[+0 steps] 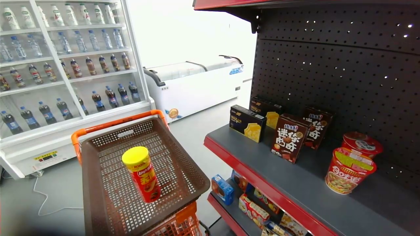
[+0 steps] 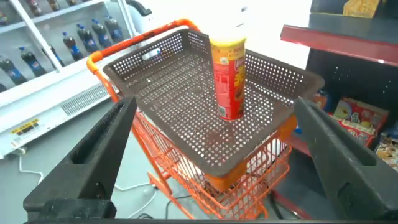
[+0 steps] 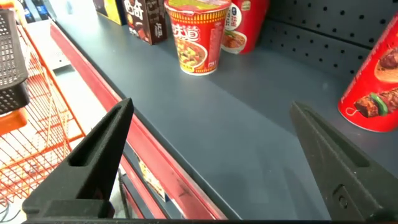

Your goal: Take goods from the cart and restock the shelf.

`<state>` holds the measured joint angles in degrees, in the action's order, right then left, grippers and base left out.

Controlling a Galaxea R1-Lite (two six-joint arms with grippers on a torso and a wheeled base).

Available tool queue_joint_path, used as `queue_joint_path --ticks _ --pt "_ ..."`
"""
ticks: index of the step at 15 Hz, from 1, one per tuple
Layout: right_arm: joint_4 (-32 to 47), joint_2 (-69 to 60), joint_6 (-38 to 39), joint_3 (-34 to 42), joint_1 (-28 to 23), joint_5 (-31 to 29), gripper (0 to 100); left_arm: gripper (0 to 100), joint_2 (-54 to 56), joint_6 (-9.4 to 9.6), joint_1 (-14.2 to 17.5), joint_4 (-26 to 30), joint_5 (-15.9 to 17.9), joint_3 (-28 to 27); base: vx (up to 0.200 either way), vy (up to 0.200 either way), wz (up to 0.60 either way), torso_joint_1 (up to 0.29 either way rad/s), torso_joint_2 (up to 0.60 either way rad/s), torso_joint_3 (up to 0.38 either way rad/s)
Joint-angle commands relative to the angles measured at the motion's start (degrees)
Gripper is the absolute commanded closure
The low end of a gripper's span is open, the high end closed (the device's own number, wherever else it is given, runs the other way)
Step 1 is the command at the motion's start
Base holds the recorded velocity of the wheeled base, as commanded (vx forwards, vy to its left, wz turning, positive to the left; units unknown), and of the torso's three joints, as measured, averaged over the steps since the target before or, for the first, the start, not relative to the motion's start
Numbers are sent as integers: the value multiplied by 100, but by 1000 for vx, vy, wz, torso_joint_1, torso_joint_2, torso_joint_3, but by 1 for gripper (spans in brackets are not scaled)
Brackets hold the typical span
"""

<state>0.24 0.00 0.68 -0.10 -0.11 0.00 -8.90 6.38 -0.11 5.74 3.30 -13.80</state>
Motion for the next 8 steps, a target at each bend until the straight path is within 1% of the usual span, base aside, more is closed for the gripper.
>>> queue_joint_path --ticks 1,2,3,4,5,6,7,8 --pt "2 0 2 1 2 0 0 0 -2617 83 46 226 -67 -1969 0 0 0 0 0 0" --pt "2 0 2 1 2 0 0 0 -3109 206 -130 173 -181 -2127 0 0 0 0 0 0" --pt "2 0 2 1 2 0 0 0 -3390 215 -68 226 -366 -2136 0 0 0 0 0 0" --pt "2 0 2 1 2 0 0 0 -3584 206 -68 208 -392 -2109 0 0 0 0 0 0" --pt "2 0 2 1 2 0 0 0 -3926 180 -86 164 -330 -2092 0 0 0 0 0 0" --pt "2 0 2 1 2 0 0 0 -4234 39 -112 182 109 -2074 0 0 0 0 0 0" --pt "2 0 2 1 2 0 0 0 -4612 39 -42 147 856 -1995 0 0 0 0 0 0" --pt "2 0 2 1 2 0 0 0 -5051 83 116 76 1146 -1942 0 0 0 0 0 0"
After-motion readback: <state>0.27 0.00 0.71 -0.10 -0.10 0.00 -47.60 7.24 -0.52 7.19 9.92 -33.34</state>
